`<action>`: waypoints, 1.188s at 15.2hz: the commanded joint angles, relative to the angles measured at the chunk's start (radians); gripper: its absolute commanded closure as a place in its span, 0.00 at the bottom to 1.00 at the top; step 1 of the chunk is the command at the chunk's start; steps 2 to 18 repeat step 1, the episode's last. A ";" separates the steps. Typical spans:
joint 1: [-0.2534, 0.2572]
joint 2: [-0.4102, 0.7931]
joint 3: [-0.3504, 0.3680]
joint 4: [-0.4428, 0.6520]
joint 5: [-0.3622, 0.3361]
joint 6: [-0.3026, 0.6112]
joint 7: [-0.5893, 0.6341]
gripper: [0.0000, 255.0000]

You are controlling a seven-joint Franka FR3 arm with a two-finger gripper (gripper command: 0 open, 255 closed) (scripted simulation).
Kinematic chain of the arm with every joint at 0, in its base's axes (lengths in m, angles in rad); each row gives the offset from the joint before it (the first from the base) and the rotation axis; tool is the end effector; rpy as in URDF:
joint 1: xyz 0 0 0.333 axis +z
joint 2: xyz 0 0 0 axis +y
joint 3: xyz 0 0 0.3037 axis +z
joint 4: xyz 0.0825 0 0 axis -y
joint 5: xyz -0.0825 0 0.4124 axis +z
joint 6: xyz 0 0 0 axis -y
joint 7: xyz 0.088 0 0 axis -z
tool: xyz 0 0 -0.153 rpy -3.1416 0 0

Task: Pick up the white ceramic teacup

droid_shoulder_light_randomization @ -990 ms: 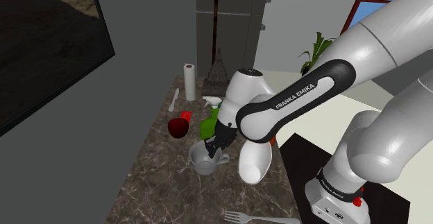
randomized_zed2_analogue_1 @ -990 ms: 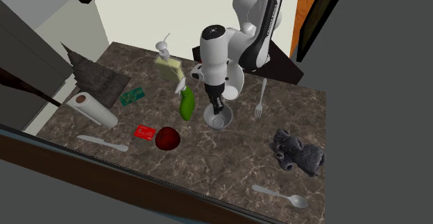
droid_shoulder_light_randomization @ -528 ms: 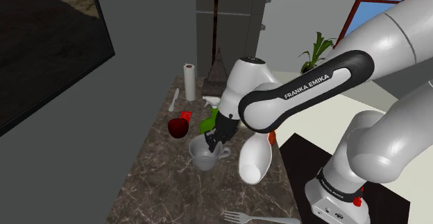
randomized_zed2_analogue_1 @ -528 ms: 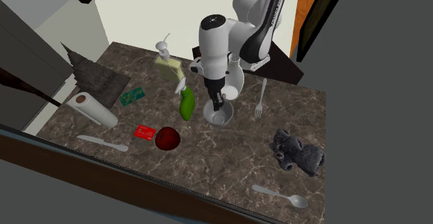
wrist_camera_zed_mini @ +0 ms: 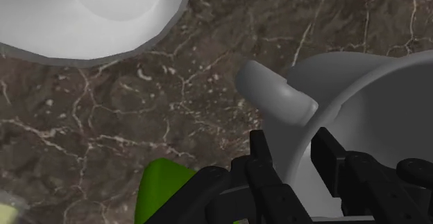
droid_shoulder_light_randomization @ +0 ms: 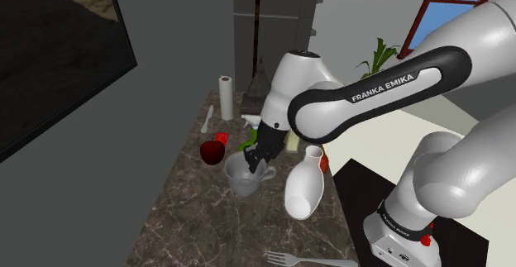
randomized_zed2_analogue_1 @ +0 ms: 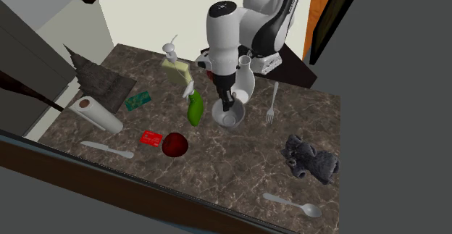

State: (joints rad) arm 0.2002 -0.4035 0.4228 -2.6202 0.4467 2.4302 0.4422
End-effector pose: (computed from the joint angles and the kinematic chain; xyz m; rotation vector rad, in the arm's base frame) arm 0.3714 0.2645 0.3172 -2.8912 0.2113 -0.1392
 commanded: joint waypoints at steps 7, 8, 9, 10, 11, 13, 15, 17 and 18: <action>0.000 -0.008 -0.003 0.002 -0.001 -0.010 0.000 1.00; 0.000 -0.008 -0.003 0.002 -0.001 -0.010 0.000 1.00; 0.000 -0.008 -0.003 0.002 -0.001 -0.010 0.000 1.00; 0.000 -0.008 -0.003 0.002 -0.001 -0.010 0.000 1.00; 0.000 -0.008 -0.003 0.002 -0.001 -0.010 0.000 1.00; 0.000 -0.008 -0.003 0.002 -0.001 -0.010 0.000 1.00; 0.000 -0.008 -0.003 0.002 -0.001 -0.010 0.000 1.00; 0.000 -0.008 -0.003 0.002 -0.001 -0.010 0.000 1.00; 0.000 -0.008 -0.003 0.002 -0.001 -0.010 0.000 1.00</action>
